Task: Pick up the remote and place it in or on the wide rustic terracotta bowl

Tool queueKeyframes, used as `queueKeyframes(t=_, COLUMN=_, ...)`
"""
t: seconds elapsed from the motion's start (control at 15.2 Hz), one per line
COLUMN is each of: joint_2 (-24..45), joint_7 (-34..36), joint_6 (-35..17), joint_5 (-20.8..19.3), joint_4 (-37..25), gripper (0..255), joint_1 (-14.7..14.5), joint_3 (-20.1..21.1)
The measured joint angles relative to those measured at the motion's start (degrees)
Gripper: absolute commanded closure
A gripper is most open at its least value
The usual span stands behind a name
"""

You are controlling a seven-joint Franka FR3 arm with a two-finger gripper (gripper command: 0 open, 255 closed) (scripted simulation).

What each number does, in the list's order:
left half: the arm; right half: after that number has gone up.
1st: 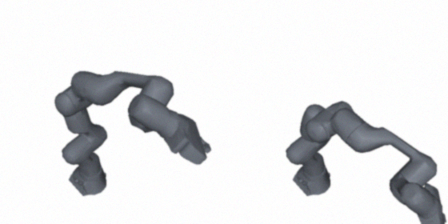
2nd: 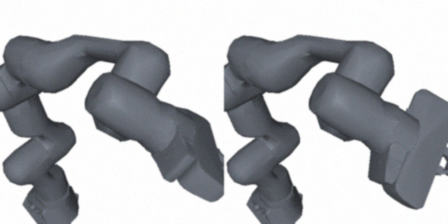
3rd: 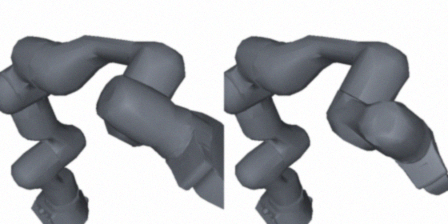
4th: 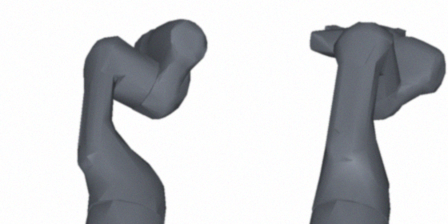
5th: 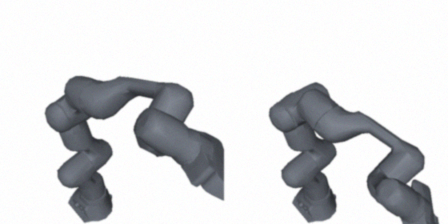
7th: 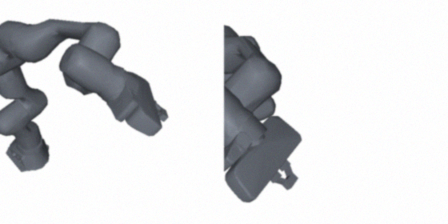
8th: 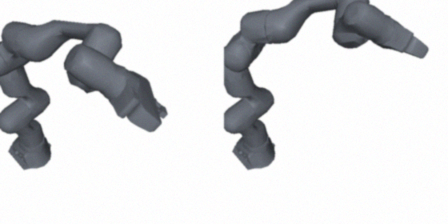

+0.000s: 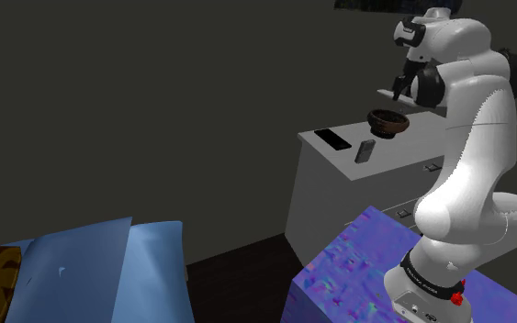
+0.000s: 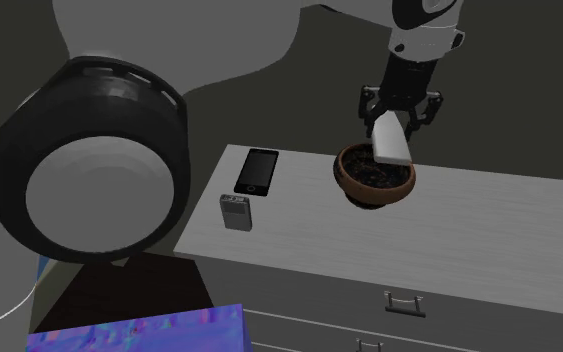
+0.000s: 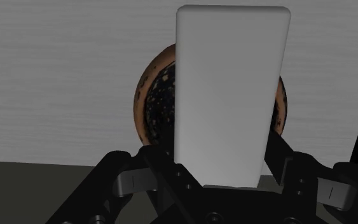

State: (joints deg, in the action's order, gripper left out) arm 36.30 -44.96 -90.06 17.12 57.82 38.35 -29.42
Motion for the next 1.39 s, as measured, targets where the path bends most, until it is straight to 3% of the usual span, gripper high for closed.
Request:
queueKeyframes(t=0.86, joint_2=0.2, joint_7=-1.3, joint_6=-9.9, joint_5=0.3, joint_4=10.2, gripper=255, joint_1=-1.7, joint_3=0.2)
queueKeyframes(t=1.32, joint_2=0.1, joint_7=-1.4, joint_6=-10.8, joint_5=0.3, joint_4=11.2, gripper=255, joint_1=-1.9, joint_3=0.2)
queueKeyframes(t=1.39, joint_2=0.1, joint_7=-1.4, joint_6=-10.8, joint_5=0.3, joint_4=11.2, gripper=0, joint_1=-1.9, joint_3=0.2)
